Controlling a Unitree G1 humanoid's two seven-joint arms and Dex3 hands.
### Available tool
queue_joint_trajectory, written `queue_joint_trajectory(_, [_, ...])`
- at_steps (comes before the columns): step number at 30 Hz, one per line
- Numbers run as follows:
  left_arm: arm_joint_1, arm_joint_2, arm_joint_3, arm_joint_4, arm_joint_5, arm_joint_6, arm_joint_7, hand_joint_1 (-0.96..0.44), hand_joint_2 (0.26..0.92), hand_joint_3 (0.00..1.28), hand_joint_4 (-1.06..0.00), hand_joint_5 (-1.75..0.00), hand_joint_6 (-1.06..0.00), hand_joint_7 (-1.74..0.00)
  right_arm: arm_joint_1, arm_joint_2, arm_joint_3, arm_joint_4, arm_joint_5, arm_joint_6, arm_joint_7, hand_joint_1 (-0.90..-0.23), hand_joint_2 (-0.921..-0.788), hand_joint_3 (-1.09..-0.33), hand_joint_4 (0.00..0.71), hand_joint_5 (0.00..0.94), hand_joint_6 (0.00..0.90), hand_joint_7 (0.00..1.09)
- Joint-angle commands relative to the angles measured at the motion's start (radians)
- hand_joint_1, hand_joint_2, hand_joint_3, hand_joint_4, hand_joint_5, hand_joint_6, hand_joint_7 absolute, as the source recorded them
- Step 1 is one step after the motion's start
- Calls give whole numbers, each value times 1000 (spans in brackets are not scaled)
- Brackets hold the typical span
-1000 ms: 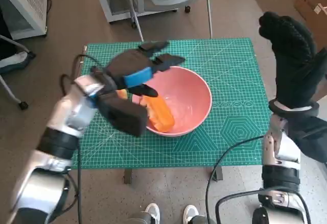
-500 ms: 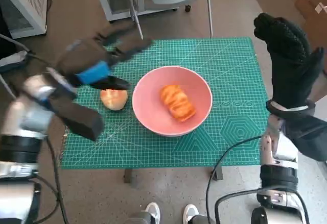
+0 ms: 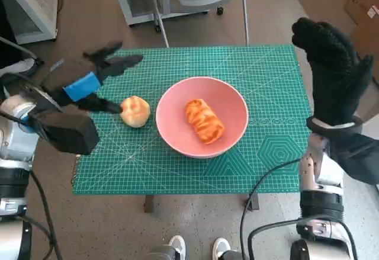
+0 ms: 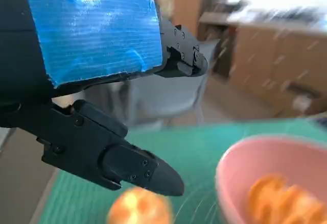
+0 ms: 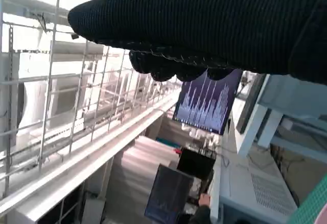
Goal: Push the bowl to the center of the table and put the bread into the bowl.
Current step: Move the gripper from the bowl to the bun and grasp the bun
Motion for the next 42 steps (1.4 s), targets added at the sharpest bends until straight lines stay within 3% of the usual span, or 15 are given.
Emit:
queue_joint_trajectory(1, [-8,-16,-20,46,7,-1,-5,-521,782,3,-91,0,-312,-21,-6,9,2,33,10,8,20,-466,-921,-418,350,0,454,11])
queue_joint_trajectory(14, [-67,-74,-111,227,94,-30,67,-536,781,1,-89,0,-312,-12,3,3,1,16,16,18,46,-473,-921,-414,340,1,459,11])
queue_joint_trajectory(27, [-144,-156,-198,435,180,40,132,-546,789,3,-71,0,-292,0,24,-17,-7,-19,3,24,43,-467,-921,-419,353,6,466,13])
queue_joint_trajectory(36, [-192,-240,-263,558,226,135,159,-480,799,4,-52,0,-267,0,34,-22,-6,-32,-23,17,23,-453,-921,-428,351,3,468,12])
queue_joint_trajectory(42, [-216,-287,-318,620,270,213,196,-295,790,1,-67,-8,-281,-10,44,-27,-3,-49,-31,18,11,-446,-921,-440,351,2,469,11])
